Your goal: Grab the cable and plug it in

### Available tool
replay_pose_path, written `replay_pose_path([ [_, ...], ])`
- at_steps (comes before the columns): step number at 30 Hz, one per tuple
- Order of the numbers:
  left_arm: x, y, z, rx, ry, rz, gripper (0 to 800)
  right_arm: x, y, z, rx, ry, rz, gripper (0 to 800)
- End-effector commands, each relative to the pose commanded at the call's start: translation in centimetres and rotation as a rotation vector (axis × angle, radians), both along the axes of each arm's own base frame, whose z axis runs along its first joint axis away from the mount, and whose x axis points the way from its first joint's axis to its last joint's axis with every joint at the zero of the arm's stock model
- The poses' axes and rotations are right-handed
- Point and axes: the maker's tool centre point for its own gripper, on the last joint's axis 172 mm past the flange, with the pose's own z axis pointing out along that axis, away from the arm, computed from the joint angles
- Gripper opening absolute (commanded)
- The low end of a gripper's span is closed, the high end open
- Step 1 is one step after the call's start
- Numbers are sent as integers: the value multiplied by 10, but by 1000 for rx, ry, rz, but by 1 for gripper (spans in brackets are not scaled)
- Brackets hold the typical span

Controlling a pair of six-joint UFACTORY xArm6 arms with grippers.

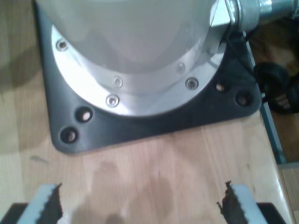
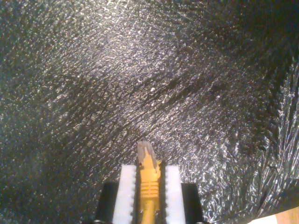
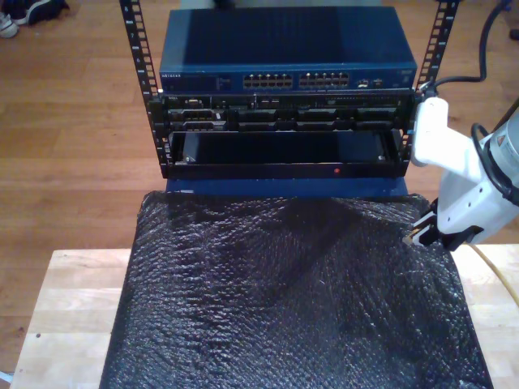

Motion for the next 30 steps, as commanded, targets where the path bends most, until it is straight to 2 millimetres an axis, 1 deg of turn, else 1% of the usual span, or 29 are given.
replay_pose_path([
  [4,1,5,-3,24,-7,-1,800,0,0,3,3,-9,-3,1],
  [7,1,0,-11,32,-7,0,800,1,1,9,6,-28,-8,2],
  [9,1,3,-12,42,-8,2,800,-1,2,7,7,-19,-24,2],
  [11,1,3,-12,42,-7,3,799,-3,1,-1,10,0,-59,2],
  [14,1,3,-12,42,-7,3,800,5,-3,-8,5,-36,-80,1],
  [20,1,3,-12,42,-7,3,799,20,-7,-13,-10,-111,-99,1],
  [21,1,3,-12,42,-7,3,800,24,-6,-13,-13,-130,-99,1],
  [25,1,3,-12,42,-7,3,799,27,12,-18,-77,-196,-7,1],
  [30,1,3,-12,42,-7,3,800,36,17,-13,-97,-252,14,0],
])
